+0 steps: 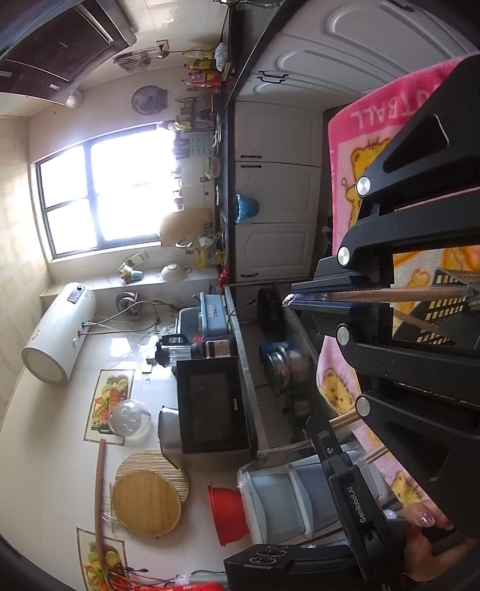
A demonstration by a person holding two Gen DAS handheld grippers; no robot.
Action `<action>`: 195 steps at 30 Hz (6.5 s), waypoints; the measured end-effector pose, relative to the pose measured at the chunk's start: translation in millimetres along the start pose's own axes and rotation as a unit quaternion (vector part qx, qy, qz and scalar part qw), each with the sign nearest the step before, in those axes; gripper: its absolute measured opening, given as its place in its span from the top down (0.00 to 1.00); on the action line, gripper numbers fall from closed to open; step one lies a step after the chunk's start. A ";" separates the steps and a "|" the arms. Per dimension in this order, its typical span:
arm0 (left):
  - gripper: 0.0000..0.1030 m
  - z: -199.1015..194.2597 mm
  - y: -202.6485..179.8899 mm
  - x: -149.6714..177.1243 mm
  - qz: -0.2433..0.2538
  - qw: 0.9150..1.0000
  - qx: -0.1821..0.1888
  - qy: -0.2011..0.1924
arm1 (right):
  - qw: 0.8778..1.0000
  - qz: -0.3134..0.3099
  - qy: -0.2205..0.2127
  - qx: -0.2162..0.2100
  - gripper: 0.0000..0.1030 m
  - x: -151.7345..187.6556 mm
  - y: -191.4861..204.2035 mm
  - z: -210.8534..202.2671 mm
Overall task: Organize utensils
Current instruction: 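Lift both held chopsticks upright and carry them above the green caddy, then lower the chopsticks into the caddy and open both tools, then withdraw both open tools from the caddy, then lower both open tools toward the remaining chopsticks on the blanket, then close the left tool on a chopstick while the right tool grasps another chopstick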
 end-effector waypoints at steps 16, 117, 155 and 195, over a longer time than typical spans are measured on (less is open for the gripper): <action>0.97 11.5 5.8 33.2 -0.023 0.999 0.013 0.024 | 0.997 0.050 0.057 0.017 0.95 38.2 -15.2 0.1; 0.10 -43.7 88.3 158.8 -0.069 0.974 -0.084 0.196 | 0.966 -0.004 0.255 -0.040 0.42 161.4 55.0 -52.2; 0.76 31.0 106.2 199.8 -0.061 0.949 -0.116 0.287 | 0.923 -0.026 0.380 -0.057 0.60 235.0 72.2 32.6; 0.96 -62.2 124.6 131.8 -0.170 0.970 -0.013 0.171 | 0.945 0.016 0.291 -0.151 0.92 161.4 98.3 -9.5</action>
Point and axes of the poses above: each gripper's, at about its wrist camera, not at the fingertips, and z roughly the way its jaws point, y to its left, x to its underside, the point moved 6 cm from there along z, roughly the way its jaws point, and after that the axes turned 3 degrees about y, right-handed, at the moved point
